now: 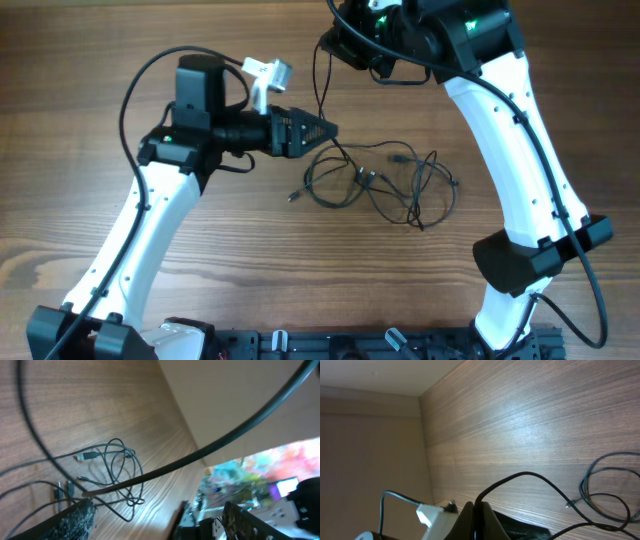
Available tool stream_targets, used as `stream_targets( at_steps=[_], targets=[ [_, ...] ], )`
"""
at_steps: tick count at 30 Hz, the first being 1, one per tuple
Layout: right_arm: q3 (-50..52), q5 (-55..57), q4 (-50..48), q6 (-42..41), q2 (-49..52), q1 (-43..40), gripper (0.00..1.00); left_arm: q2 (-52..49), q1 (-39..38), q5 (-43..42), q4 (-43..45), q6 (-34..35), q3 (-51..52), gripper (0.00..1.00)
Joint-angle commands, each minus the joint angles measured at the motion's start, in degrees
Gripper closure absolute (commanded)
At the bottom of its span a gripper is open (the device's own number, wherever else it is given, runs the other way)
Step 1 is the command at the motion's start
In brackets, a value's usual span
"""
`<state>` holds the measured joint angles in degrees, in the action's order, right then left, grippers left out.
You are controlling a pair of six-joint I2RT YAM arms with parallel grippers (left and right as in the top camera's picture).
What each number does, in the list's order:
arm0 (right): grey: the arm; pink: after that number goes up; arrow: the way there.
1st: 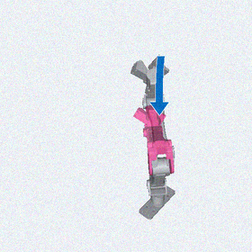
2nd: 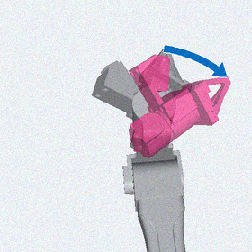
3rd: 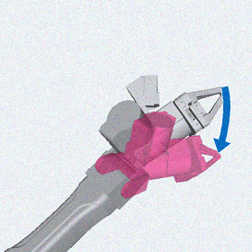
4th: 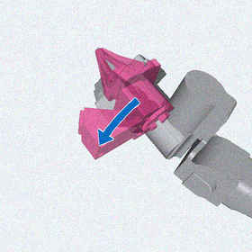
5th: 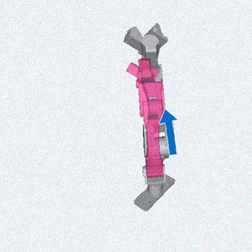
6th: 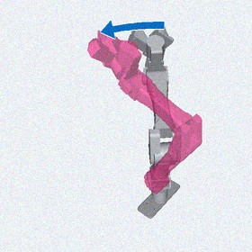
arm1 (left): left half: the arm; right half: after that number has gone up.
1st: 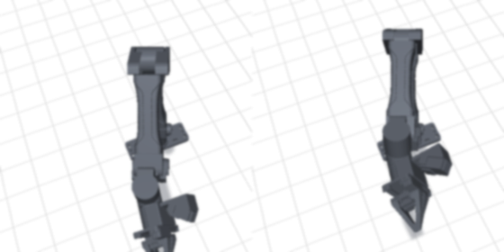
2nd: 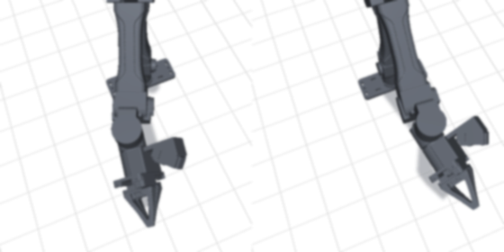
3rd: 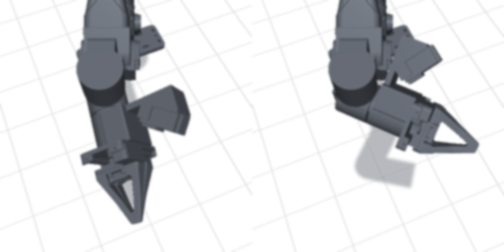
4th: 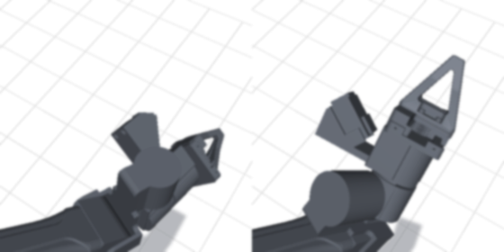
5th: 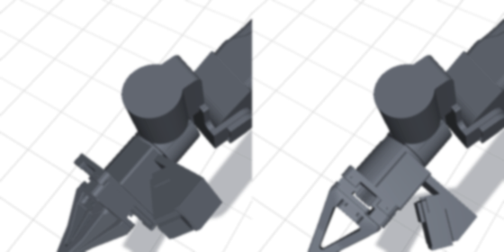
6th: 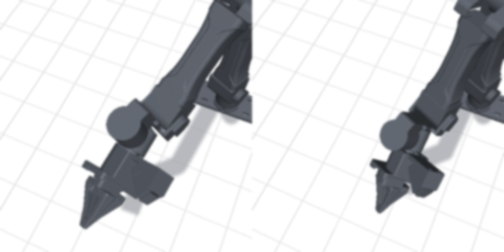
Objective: Untangle cables
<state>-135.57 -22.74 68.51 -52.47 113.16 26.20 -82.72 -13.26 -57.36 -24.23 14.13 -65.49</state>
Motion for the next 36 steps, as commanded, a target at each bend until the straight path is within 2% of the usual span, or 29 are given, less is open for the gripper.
stream_targets(
  at_steps=[1,6,15,18,24,30,34,36],
  targets=[
    [-0.7,-1.6,-0.3,-0.4,-0.1,0.3,0.96,-0.6,-0.9,7.3,0.6,-4.7,0.0,0.18],
    [-0.7,-5.7,-0.3,-0.2,-0.1,0.3,0.96,-0.6,-0.9,11.5,2.4,-4.8,0.0,0.27],
    [-0.7,-7.4,-0.3,-0.2,-0.1,0.3,0.96,-0.6,-1.8,11.8,6.9,-4.7,0.0,0.27],
    [-0.7,-7.4,-0.3,-0.5,-0.1,0.3,0.96,-0.6,-3.0,11.8,6.8,-4.7,0.0,0.32],
    [-0.7,-7.2,-1.1,-0.4,-0.1,0.3,0.96,-0.6,-6.2,11.9,6.8,-4.7,0.0,0.53],
    [-0.7,-3.1,-2.0,-0.4,-0.1,0.3,0.96,-0.6,-6.3,12.6,6.2,-4.7,0.0,0.94],
    [-0.7,5.0,-1.0,0.0,-0.1,0.3,0.96,-0.6,-6.3,14.4,4.6,-3.9,0.0,0.96],
    [-0.7,8.8,-0.2,0.0,-0.1,0.2,0.91,-0.6,-6.3,16.0,3.7,-2.5,0.0,0.96]
  ],
)
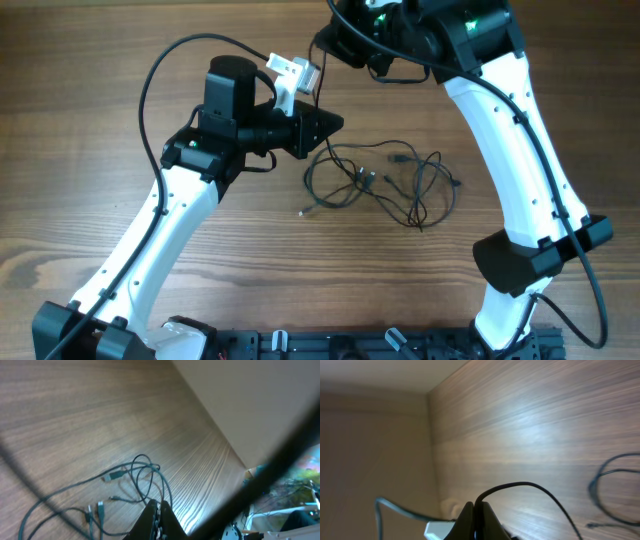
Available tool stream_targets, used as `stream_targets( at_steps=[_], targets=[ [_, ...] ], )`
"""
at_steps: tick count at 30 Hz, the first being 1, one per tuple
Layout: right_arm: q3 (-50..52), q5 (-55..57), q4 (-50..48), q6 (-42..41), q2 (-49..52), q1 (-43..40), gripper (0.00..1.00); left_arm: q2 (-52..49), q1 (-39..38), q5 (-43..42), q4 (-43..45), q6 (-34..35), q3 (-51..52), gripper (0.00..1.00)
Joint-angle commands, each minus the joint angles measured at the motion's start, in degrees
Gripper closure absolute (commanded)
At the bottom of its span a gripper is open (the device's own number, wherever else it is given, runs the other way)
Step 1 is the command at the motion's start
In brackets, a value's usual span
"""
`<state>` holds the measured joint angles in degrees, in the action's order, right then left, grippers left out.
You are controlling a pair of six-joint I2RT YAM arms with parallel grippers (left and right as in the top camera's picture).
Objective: Untangle cables
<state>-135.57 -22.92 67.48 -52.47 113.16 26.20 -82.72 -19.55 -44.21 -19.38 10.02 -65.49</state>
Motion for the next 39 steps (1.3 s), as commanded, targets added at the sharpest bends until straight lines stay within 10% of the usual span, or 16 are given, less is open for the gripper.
stream_targets(
  at_steps=[1,5,7,13,20,26,39],
  targets=[
    [-0.7,10.3,1.3,0.0,-0.1,0.1,0.84,-0.6,0.0,4.0,-1.8,2.7,0.0,0.96],
    [-0.7,17.1,5.6,0.1,-0.1,-1.7,0.17,-0.6,0.0,8.1,-3.4,7.8,0.0,0.96],
    [-0.7,19.5,8.3,2.1,-0.1,-3.2,0.00,-0.5,0.2,8.1,-3.1,10.7,-0.1,0.96],
    [-0.7,20.1,17.1,7.5,-0.5,-10.4,0.00,2.1,3.1,-1.5,3.9,26.1,-1.7,0.96],
    [-0.6,20.1,24.7,19.6,-0.4,-17.6,0.00,7.0,5.3,-9.1,39.8,54.8,-1.8,0.96],
    [0.0,19.4,24.7,25.1,-0.4,-17.8,0.00,7.6,5.3,-0.1,61.7,68.2,-1.8,0.96],
    [8.6,8.6,23.5,36.5,-0.4,-17.4,0.00,7.6,5.3,21.7,69.8,79.6,-3.8,0.96]
  ],
)
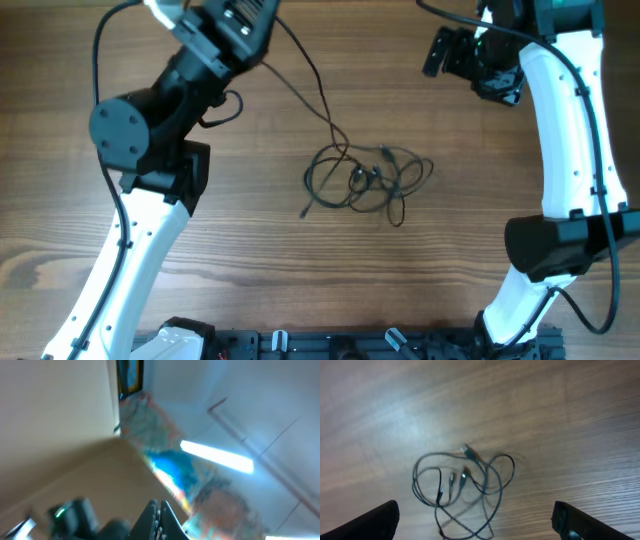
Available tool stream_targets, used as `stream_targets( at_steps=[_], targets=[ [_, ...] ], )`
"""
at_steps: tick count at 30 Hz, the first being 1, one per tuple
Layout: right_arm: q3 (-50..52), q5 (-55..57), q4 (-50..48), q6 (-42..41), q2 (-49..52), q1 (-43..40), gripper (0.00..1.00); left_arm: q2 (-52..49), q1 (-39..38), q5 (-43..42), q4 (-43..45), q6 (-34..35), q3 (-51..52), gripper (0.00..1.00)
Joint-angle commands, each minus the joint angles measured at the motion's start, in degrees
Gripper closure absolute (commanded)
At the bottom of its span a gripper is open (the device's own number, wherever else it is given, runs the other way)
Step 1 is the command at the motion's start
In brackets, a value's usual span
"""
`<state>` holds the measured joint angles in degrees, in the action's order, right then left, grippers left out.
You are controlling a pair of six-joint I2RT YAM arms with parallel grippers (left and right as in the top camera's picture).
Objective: Untangle cables
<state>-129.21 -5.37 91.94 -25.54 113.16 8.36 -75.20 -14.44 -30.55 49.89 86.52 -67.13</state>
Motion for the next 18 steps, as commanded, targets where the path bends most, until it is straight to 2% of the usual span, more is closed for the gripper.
stream_targets(
  at_steps=[1,4,7,11,18],
  targets=[
    [2.9,-12.4,-1.2,13.0,-0.4,0.5,0.00,0.1,0.2,9.1,0.2,3.1,-2.4,0.96],
    [4.4,-20.7,-1.9,19.2,-0.4,0.5,0.00,0.1,0.2,12.5,-1.9,2.4,-2.4,0.96],
    [5.4,-24.9,-2.4,21.9,-0.4,0.5,0.00,0.1,0.9,17.6,-7.1,2.3,-2.4,0.96],
    [5.9,-27.4,-1.8,25.7,-0.3,0.5,0.00,0.1,3.0,22.1,-7.4,4.7,-2.7,0.96],
    [6.0,-27.3,-2.8,25.6,-0.1,3.0,0.00,0.1,3.8,25.6,-6.0,6.8,-10.2,0.96]
  ],
)
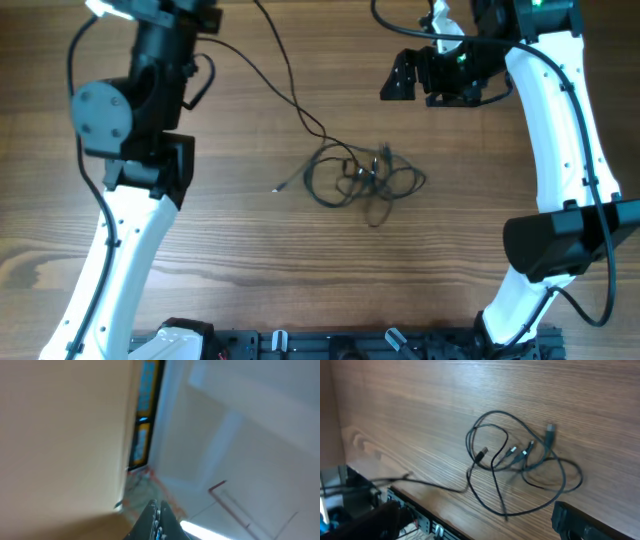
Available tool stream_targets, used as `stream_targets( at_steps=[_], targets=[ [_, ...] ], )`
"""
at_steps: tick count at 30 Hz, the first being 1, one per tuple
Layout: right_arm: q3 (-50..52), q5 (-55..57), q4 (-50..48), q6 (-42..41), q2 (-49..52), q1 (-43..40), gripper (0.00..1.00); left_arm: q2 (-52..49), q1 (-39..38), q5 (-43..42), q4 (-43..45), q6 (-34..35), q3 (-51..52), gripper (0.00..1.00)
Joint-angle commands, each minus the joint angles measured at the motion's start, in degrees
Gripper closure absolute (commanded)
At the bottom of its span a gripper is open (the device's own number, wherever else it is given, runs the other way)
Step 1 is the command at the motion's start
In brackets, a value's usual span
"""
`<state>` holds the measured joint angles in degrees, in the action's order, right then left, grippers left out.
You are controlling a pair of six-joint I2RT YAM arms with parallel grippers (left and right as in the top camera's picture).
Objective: Untangle cables
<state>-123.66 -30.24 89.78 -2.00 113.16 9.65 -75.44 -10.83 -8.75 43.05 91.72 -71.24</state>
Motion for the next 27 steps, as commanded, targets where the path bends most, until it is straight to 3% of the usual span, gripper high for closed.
stream_targets(
  at_steps=[1,14,20,24,27],
  targets=[
    [0.4,-2.4,-0.9,2.0,-0.1,2.2,0.00,0.3,0.2,4.2,0.8,1.6,-7.2,0.96],
    [0.4,0.9,-3.4,-1.5,0.4,9.0,0.00,0.3,-0.2,8.6,-2.4,1.8,-15.9,0.96],
    [0.4,1.6,0.5,2.2,2.4,14.0,0.00,0.3,1.0,10.7,-3.6,1.7,-16.2,0.96],
    [0.4,6.2,-0.2,-4.2,2.7,16.2,0.00,0.3,1.0,11.6,-7.1,1.6,-16.2,0.96],
    [0.4,7.7,-0.3,-5.9,2.9,16.7,0.00,0.3,1.8,16.9,-8.7,1.5,-16.2,0.96]
  ],
)
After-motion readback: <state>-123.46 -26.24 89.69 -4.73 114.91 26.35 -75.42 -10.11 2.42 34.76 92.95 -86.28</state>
